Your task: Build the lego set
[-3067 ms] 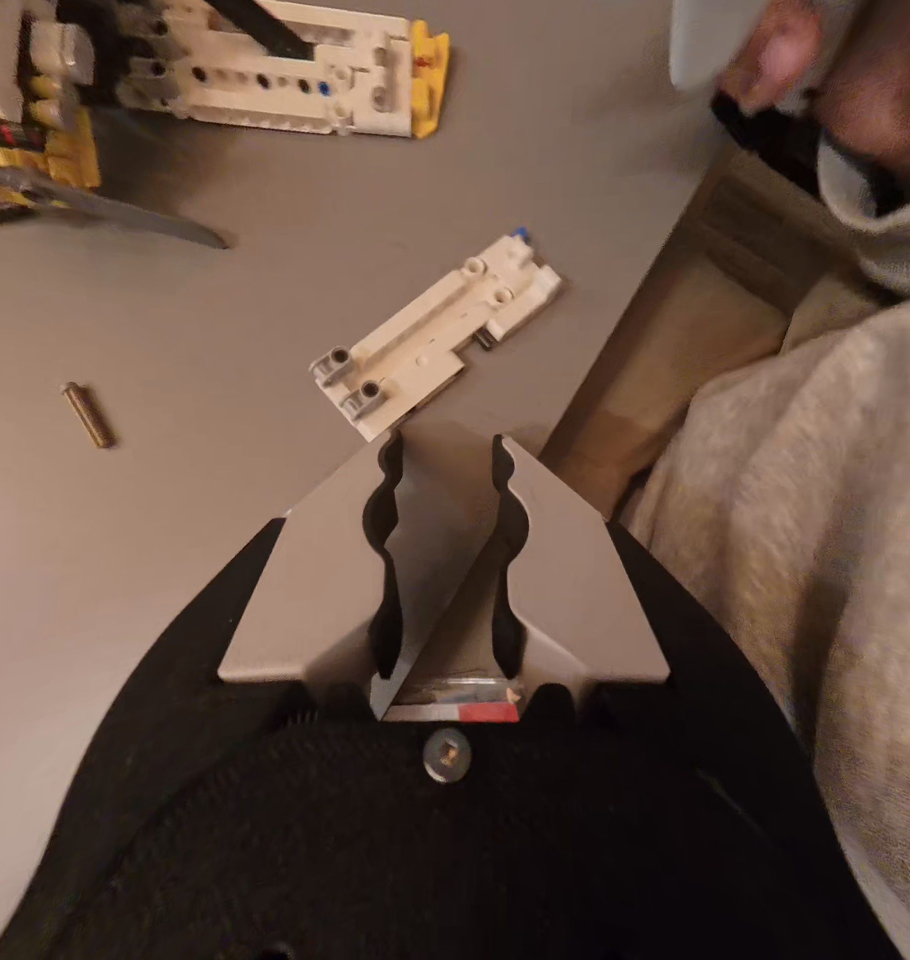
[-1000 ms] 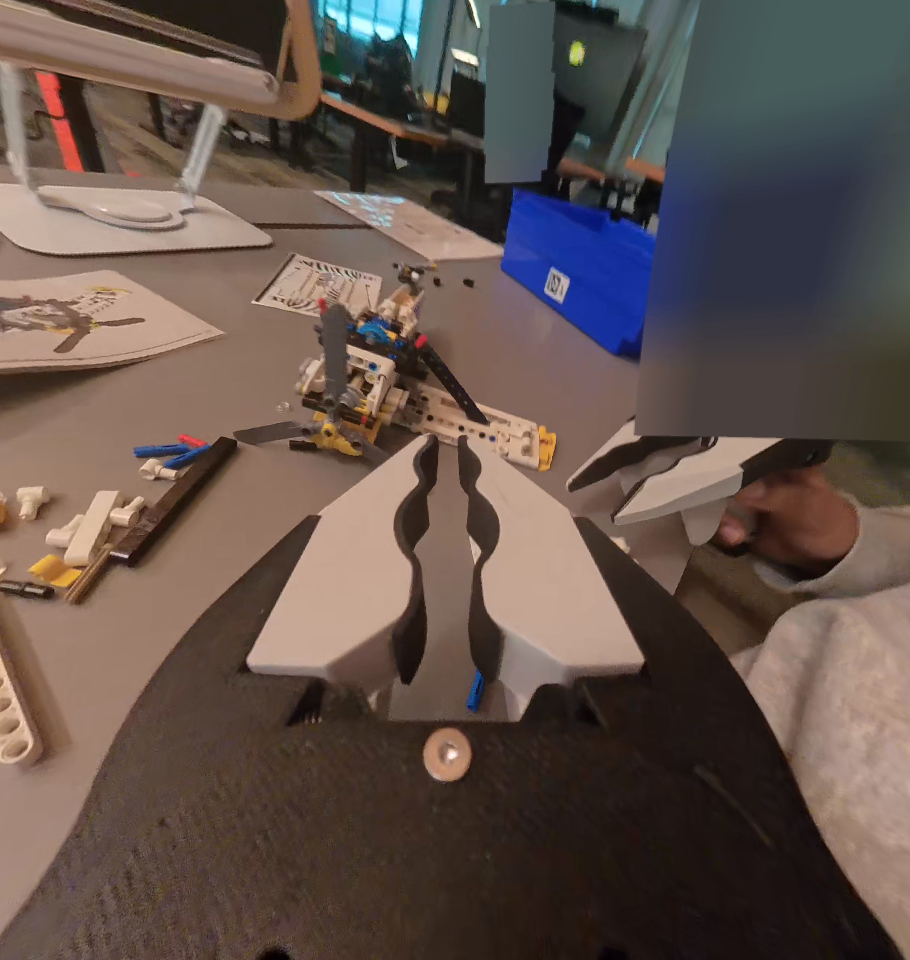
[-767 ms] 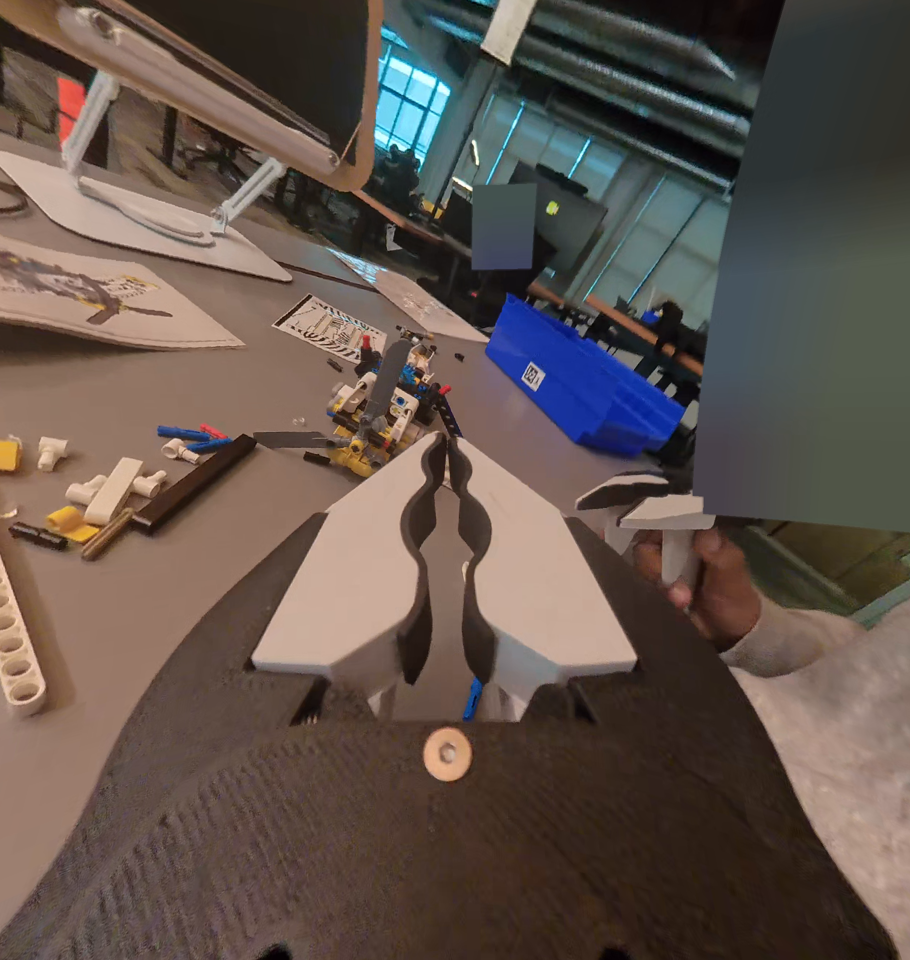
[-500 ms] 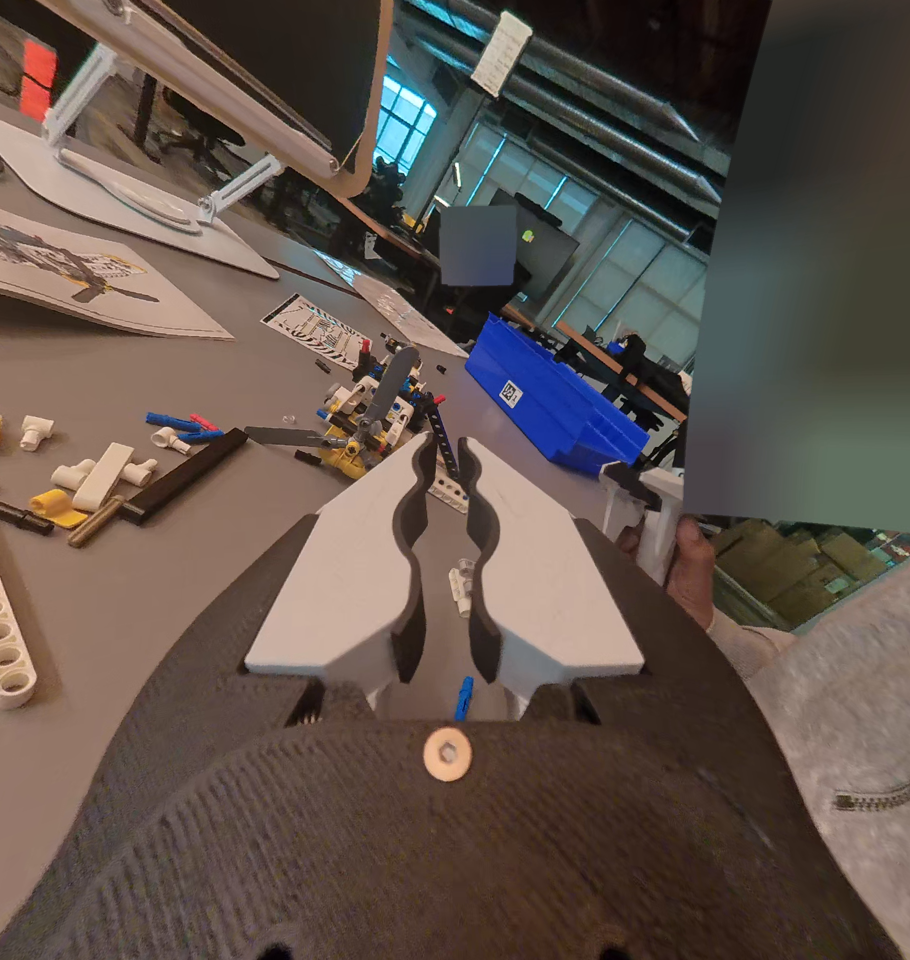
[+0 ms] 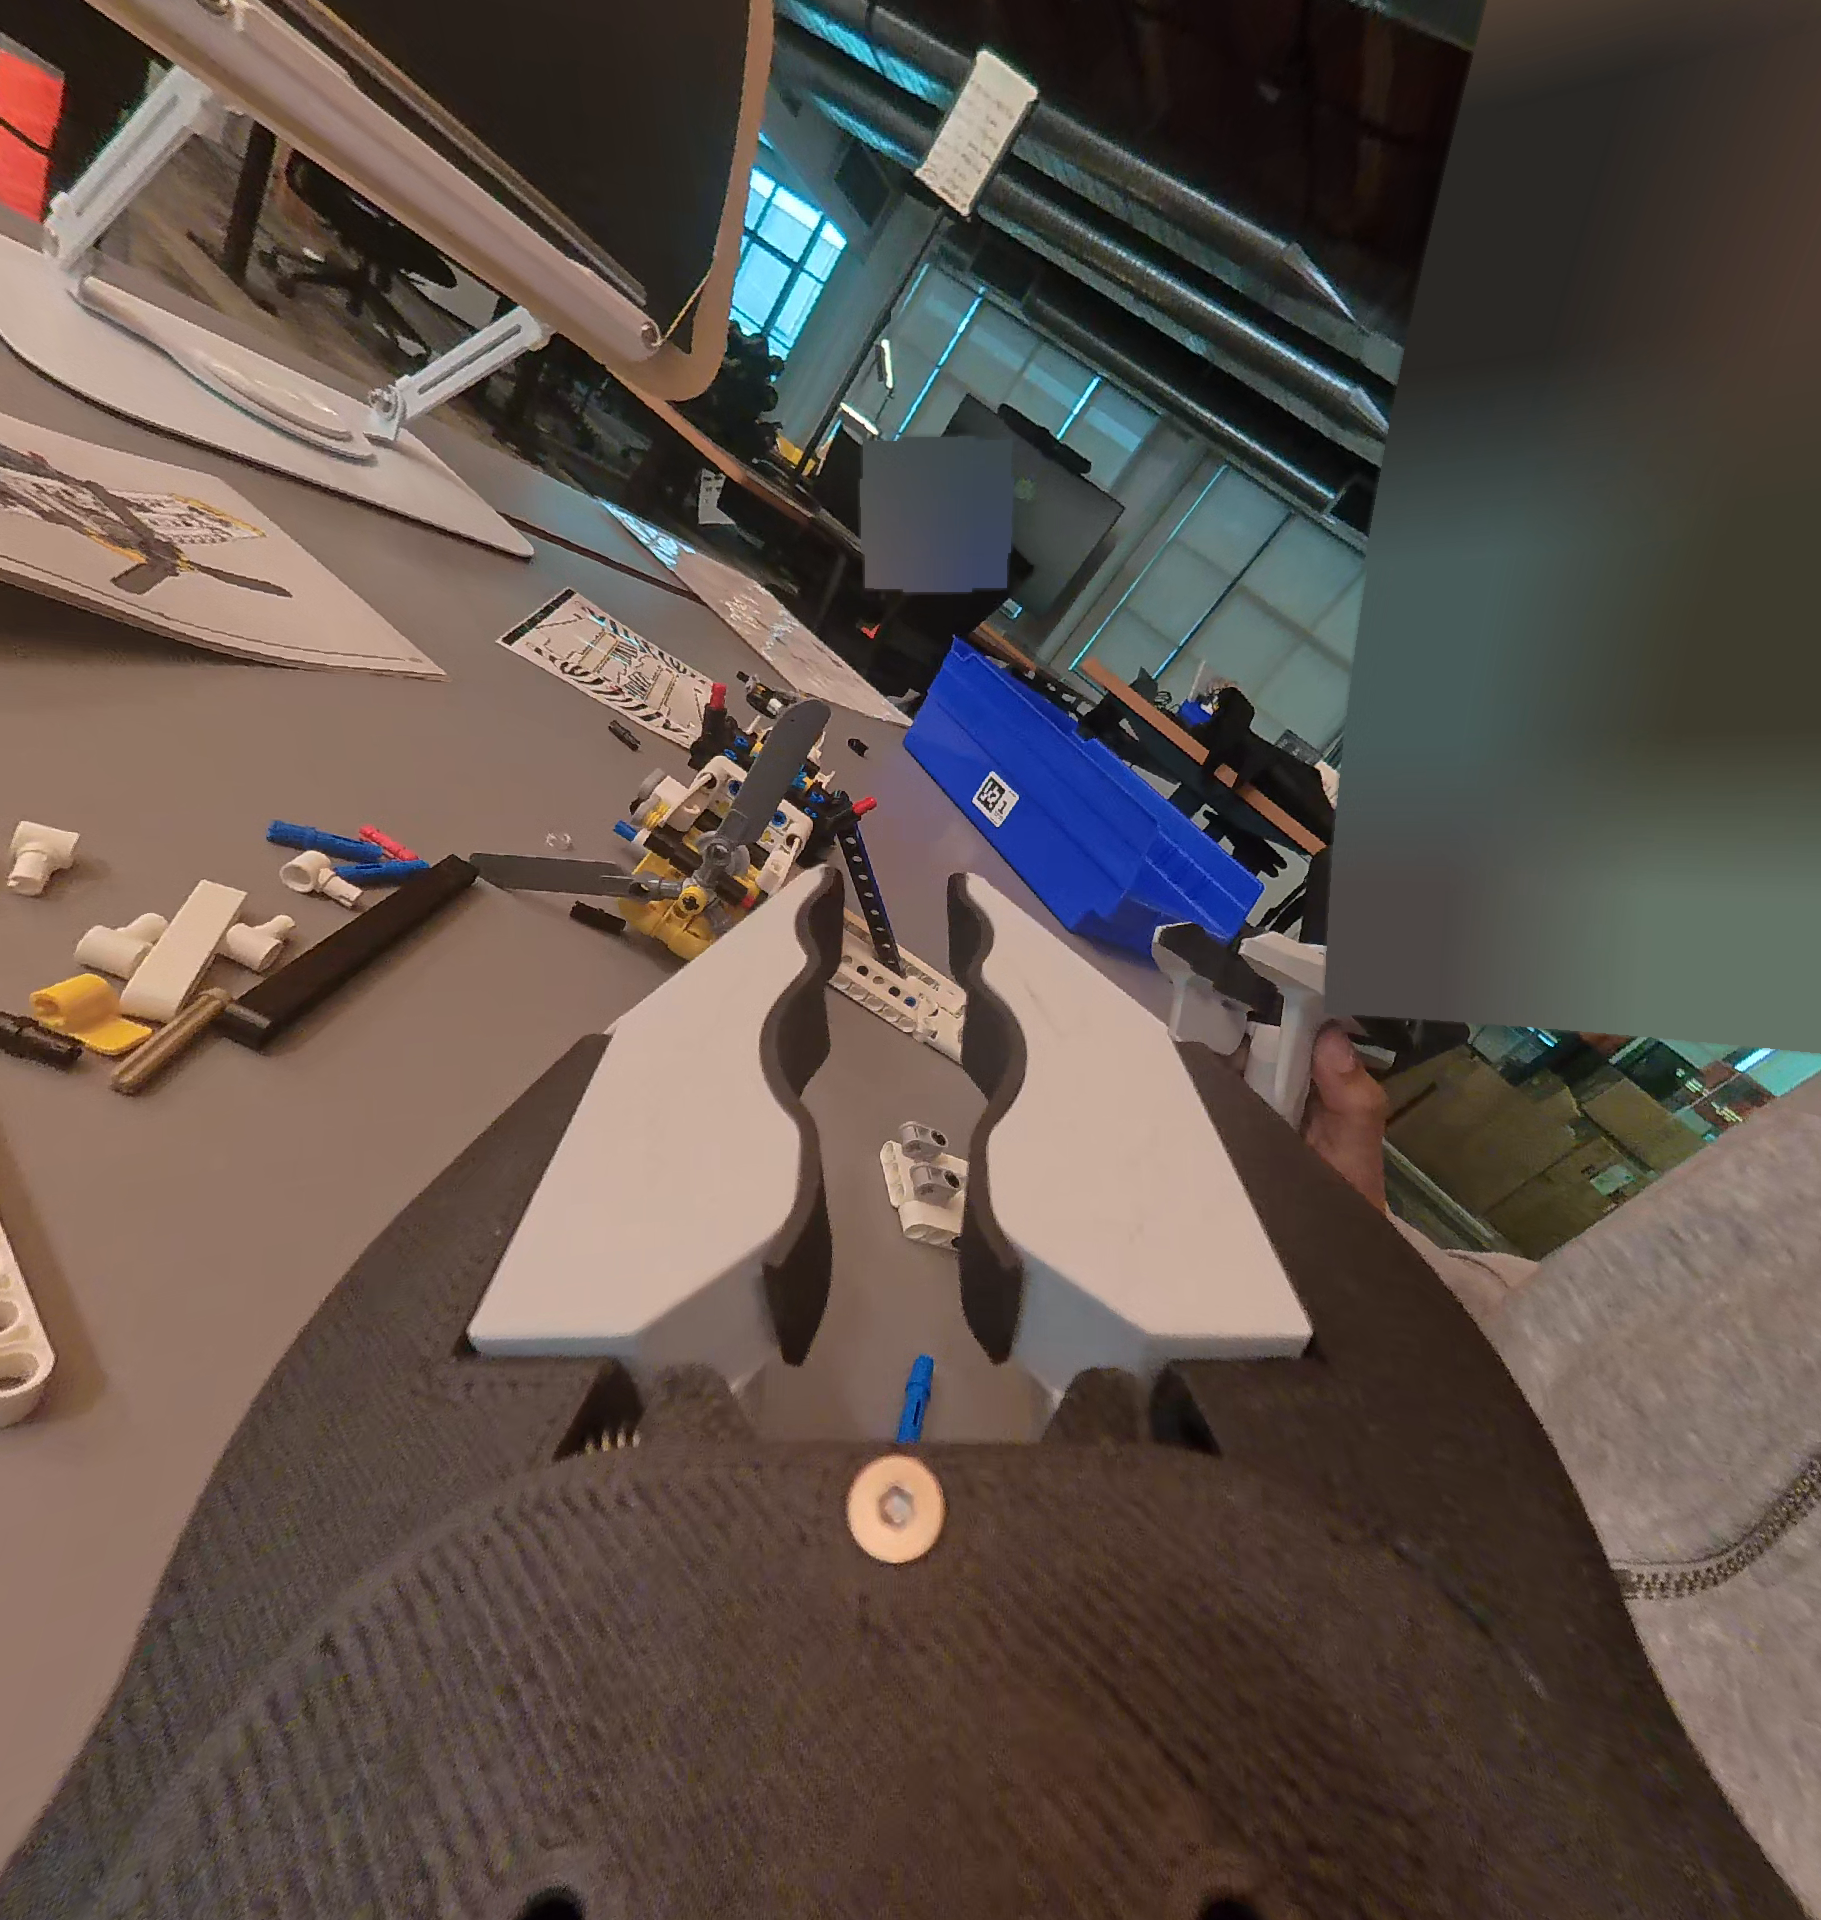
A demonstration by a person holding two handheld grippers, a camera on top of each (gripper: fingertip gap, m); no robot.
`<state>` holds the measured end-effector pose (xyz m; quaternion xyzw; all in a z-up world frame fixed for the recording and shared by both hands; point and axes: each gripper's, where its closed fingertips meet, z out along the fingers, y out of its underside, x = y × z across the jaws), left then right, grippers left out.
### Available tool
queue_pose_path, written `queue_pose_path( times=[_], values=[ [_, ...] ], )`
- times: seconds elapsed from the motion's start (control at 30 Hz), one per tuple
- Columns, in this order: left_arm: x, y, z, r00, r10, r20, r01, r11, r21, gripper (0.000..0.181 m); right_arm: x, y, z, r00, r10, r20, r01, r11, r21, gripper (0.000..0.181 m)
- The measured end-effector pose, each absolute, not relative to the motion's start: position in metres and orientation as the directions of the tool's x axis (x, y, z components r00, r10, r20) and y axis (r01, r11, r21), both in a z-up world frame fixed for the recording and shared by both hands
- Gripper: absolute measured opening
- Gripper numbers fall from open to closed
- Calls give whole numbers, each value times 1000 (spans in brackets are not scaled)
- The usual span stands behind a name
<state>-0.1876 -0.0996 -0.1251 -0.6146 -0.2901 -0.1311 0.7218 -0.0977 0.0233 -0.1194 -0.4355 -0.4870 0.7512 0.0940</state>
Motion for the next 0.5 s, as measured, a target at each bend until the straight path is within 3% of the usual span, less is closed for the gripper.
queue_pose_path(
  times=[0.5],
  values=[
    [-187,-99,-125,801,173,572,539,205,-817,18,-94,24,-115,-618,573,-539,251,-506,-825,25]
  ],
)
